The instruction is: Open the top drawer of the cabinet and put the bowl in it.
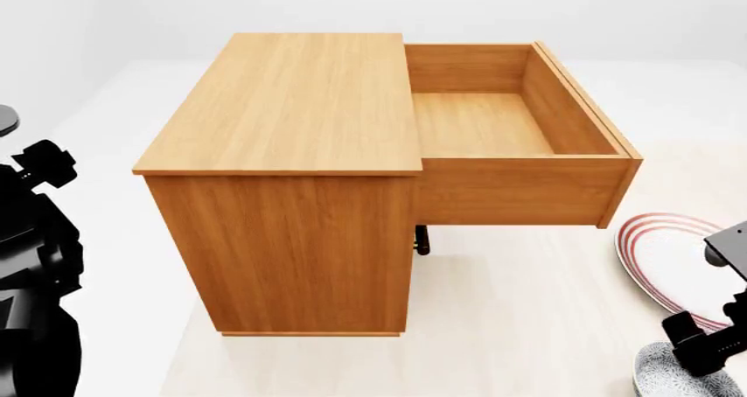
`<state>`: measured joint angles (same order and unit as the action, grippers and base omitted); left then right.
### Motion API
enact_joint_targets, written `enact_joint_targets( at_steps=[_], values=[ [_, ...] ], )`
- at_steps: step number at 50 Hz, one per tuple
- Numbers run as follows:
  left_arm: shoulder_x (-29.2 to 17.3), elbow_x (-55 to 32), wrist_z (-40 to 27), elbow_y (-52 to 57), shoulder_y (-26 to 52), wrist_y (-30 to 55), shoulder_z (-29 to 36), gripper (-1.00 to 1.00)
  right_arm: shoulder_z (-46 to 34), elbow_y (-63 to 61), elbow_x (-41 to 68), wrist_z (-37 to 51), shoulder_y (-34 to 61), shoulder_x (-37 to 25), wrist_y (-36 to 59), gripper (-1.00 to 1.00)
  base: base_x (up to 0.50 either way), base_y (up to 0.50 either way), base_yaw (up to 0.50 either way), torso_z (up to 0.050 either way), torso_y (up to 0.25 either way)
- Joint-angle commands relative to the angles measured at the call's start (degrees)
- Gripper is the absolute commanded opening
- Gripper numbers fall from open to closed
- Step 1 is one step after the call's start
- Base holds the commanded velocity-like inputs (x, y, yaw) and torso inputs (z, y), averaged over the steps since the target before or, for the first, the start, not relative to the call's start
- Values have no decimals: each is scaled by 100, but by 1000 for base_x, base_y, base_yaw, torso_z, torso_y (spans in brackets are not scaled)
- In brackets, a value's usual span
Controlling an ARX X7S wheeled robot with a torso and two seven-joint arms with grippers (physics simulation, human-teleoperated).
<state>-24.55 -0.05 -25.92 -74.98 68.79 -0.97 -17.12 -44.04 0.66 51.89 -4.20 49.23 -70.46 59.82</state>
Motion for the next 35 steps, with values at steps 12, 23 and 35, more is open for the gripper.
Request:
enact_joint_targets(
  at_steps=[12,23,35],
  values=[
    [7,5,-9,0,-6,-1,4,100,-197,571,-203,76,-503,183,-416,100,0,0,0,0,0],
    [7,5,-7,0,-6,3,5,100,-244,743,-274,74,-566,313,-505,100,0,0,0,0,0],
    [21,4,-2,0,-23,-10,5,100,-306,1176,-500,122,-564,506,-631,100,0,0,0,0,0]
  ],
)
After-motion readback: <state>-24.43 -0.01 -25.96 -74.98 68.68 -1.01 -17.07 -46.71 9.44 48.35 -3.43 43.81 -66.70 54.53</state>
